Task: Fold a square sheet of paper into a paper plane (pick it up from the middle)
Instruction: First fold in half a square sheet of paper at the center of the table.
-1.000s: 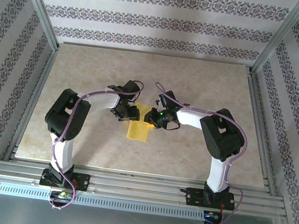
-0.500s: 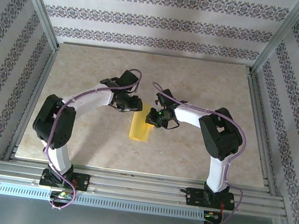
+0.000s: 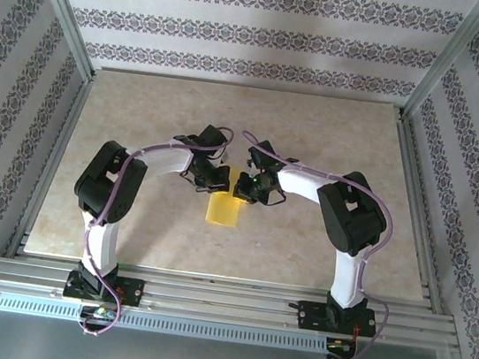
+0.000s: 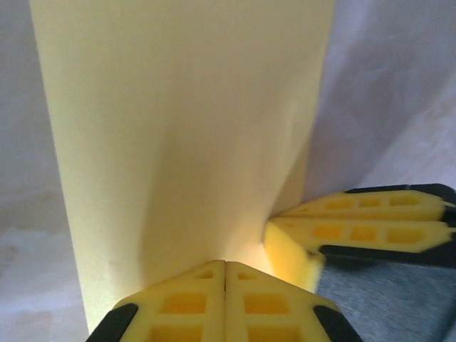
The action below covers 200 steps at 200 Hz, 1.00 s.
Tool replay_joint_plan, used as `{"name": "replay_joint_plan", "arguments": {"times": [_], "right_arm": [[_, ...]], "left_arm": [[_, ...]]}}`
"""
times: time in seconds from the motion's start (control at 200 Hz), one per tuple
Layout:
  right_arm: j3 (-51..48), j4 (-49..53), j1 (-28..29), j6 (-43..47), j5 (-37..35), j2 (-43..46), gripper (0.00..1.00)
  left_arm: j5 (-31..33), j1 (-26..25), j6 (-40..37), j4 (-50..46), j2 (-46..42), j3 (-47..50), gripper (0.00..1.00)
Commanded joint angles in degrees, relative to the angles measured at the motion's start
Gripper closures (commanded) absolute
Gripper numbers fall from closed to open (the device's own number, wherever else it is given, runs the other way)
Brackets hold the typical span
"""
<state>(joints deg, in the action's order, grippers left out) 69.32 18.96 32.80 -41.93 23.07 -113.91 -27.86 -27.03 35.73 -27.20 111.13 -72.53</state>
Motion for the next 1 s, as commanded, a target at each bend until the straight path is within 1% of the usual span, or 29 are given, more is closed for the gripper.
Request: {"name": "replay_joint_plan", "arguments": {"times": [0.0,0.1,0.195,0.39,0.56,0.62,0.675,0.735,0.844,0.994], "right_arm": [[-2.34,7.01,0.41,1.03,-8.72,-5.6,0.86],[-2.32,7.06,0.43,1.15,-9.01,-5.73,0.86],[-2.26,6.97,0.38,1.07,-9.07,-5.93,0.86],[-2.15,7.05,0.39,0.98,-9.44,-6.32,0.86],[-2.46,7.05,0.43,0.8,-9.89,-6.54,0.87],[-2.51,7.05,0.51,0.8,-10.02,-6.56,0.87],[-2.46,7.05,0.5,0.9,-10.13,-6.72,0.87],[-2.21,7.18,0.55,1.02,-10.15,-6.91,0.87],[-1.47,7.84,0.98,1.33,-10.95,-7.36,0.87],[-0.57,8.55,1.51,1.63,-11.78,-7.47,0.87]], "left_arm": [[0.0,1.78,-1.26,-0.39,0.5,2.2,0.93],[-2.41,2.67,-0.54,2.9,0.58,5.02,0.93],[-1.94,3.44,-0.96,3.46,-0.01,6.44,0.93],[-3.21,4.95,-1.44,6.44,-0.32,10.14,0.93],[-3.44,5.93,-3.78,7.14,-1.45,13.02,0.93],[-4.18,6.7,-4.94,9.03,-2.68,14.62,0.92],[-6.2,7.48,-5.8,12.45,-3.58,16.63,0.9],[-8.88,8.34,-5.89,16.43,-3.79,18.58,0.89],[-11.08,8.53,-5.56,20.2,-3.27,20.16,0.87],[-9.89,8.5,-5.12,21.02,-2.78,21.45,0.87]]}}
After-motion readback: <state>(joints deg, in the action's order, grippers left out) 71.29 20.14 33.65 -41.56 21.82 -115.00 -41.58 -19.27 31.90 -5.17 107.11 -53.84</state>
